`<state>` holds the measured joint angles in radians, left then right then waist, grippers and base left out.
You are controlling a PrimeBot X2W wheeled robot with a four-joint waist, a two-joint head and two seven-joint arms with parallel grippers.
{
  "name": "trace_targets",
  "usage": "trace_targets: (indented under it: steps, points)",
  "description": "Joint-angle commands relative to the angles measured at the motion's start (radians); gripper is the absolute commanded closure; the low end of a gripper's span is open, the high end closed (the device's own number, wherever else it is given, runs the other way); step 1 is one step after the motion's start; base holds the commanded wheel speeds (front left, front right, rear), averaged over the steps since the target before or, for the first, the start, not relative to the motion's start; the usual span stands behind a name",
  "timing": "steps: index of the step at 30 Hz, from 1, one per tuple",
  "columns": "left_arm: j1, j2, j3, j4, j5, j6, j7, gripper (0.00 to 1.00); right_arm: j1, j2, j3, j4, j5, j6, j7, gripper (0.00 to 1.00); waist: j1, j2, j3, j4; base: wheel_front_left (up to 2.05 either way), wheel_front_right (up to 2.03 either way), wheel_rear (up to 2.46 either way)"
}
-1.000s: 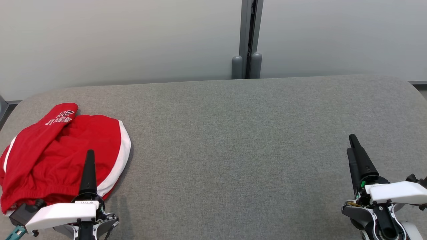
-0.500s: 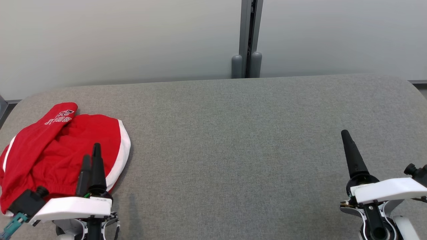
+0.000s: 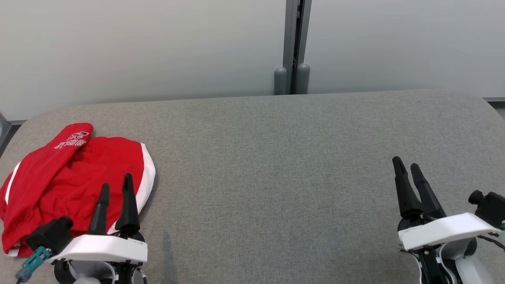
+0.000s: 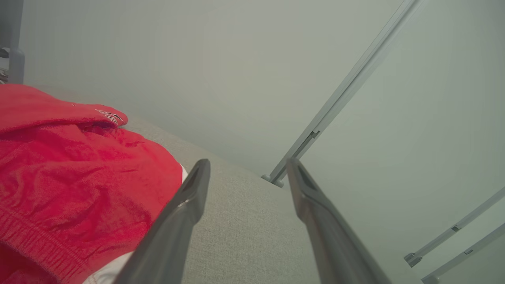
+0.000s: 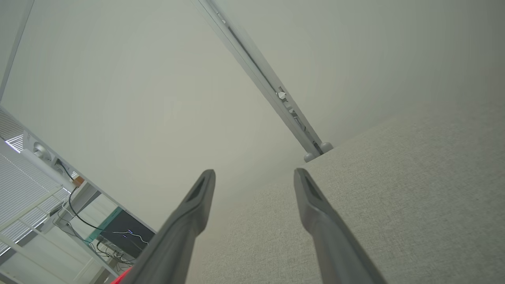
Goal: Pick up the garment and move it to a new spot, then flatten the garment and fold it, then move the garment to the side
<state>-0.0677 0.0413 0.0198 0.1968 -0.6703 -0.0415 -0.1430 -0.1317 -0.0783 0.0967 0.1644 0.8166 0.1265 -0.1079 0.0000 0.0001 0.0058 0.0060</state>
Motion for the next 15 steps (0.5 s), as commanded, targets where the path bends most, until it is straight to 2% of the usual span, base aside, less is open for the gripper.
trace_targets:
  steps: [1,15]
  points:
    - [-0.005,0.006,0.000,-0.010,0.038,0.008,-0.008,0.00,0.000,-0.014,0.003,-0.014,-0.038,0.005,-0.012,0.00,0.0000,-0.0001,-0.001,0.001,0.00,0.00,0.00]
    - [0.005,0.007,-0.010,-0.001,0.223,0.038,-0.039,0.00,0.008,-0.010,0.025,0.001,-0.249,0.005,-0.053,0.00,0.0000,-0.0001,-0.006,0.003,0.00,0.00,0.00]
